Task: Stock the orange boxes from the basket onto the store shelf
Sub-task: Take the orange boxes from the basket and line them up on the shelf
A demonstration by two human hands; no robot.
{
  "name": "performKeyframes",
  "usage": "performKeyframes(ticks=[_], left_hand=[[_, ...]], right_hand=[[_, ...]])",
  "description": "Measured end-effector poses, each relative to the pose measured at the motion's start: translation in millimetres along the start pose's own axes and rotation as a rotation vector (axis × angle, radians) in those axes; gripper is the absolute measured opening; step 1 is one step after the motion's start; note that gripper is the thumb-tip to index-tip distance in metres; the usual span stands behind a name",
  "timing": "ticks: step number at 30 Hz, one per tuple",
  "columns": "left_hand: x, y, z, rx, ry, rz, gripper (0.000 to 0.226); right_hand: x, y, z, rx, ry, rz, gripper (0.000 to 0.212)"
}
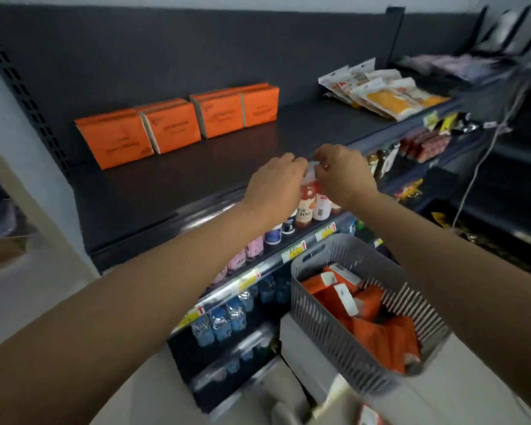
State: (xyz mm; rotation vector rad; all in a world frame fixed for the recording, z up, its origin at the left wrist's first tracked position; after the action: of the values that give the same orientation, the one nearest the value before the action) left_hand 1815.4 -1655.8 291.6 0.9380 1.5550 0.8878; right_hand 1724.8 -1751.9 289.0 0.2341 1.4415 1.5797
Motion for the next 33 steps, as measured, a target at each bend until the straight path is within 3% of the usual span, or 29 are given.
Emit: performKeyframes(ticks=[10, 17, 27, 33], left_hand=[[11.3, -109.5, -60.0, 0.246, -0.012, 0.427, 0.019], [-5.4, -197.5, -73.3, 0.262, 0.133, 0.664, 0.020], [-7.2, -306.2, -49.8, 0.196, 0.433, 0.696, 0.015], [0.1, -348.7, -40.8, 0.180, 0.546, 0.676, 0.035]], right_hand=[[85.4, -43.4, -131.5, 0.185, -0.271, 0.506, 0.027], [100.2, -80.0, -210.3, 0.227, -0.185, 0.741, 0.031], [94.5, -164.6, -282.4, 0.195, -0.116, 0.978, 0.039], [107.1, -212.2, -305.4, 0.140, -0.030, 1.079, 0.052]])
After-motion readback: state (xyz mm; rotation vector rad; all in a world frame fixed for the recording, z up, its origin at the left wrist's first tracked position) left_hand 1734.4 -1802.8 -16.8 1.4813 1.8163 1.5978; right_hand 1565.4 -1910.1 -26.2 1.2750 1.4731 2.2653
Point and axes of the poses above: each hand's wrist, its own x-axis away from the middle knuckle, its own y-axis out of the back of the hand, z = x × y, the point moved 2 cm from there along -x, towards the middle knuckle, and after that the axes turned 2 degrees about x, right-handed, at the moved point
